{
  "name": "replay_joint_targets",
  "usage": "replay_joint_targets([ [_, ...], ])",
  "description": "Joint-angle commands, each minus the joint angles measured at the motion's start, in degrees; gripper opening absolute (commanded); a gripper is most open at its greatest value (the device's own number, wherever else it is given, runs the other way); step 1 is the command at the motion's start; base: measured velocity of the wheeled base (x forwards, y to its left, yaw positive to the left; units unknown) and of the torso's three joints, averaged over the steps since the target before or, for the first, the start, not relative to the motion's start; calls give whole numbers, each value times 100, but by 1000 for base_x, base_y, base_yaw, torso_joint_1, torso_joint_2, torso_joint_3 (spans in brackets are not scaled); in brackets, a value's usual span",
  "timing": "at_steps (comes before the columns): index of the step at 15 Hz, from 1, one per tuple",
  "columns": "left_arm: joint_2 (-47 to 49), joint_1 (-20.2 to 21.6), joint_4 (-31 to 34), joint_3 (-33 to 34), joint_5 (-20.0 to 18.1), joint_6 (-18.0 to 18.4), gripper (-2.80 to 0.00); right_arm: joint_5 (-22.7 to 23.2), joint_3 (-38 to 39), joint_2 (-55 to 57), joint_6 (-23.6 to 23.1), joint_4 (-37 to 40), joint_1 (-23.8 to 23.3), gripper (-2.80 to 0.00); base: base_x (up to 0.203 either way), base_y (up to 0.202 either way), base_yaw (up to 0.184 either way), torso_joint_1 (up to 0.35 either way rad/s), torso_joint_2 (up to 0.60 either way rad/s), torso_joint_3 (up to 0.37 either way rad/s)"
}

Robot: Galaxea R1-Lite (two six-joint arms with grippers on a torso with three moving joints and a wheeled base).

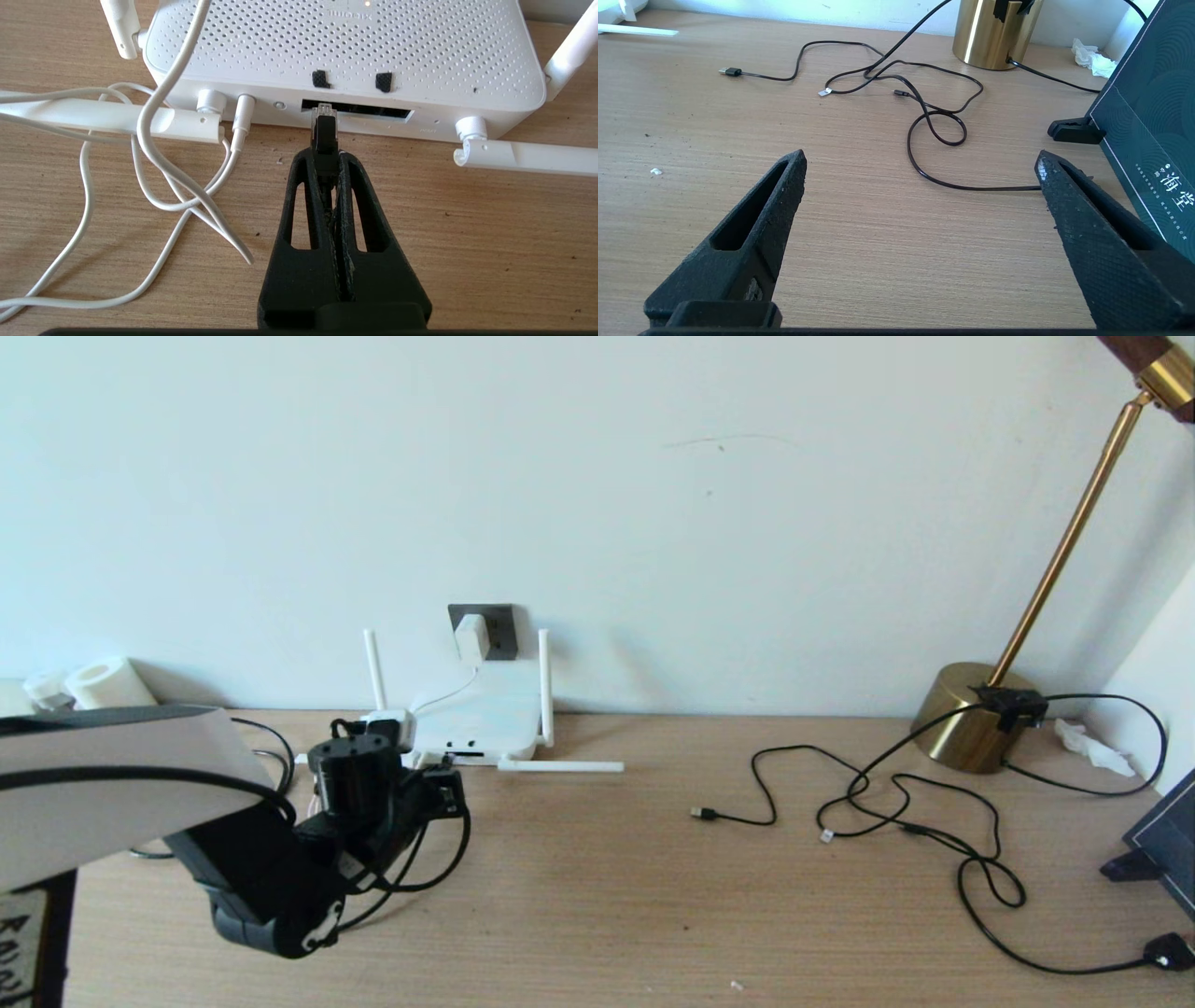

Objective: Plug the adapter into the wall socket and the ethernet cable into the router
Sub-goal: Align cable and router interface

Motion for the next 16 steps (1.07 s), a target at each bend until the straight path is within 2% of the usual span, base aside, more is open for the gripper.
replay_joint_targets([
  [1,9,-1,-41,-13,8,-8,-280,5,0,7,-6,-3,0,0,0,0,0,0,0,0],
  [16,163,34,-41,-105,8,-8,-280,5,0,7,-6,-3,0,0,0,0,0,0,0,0],
])
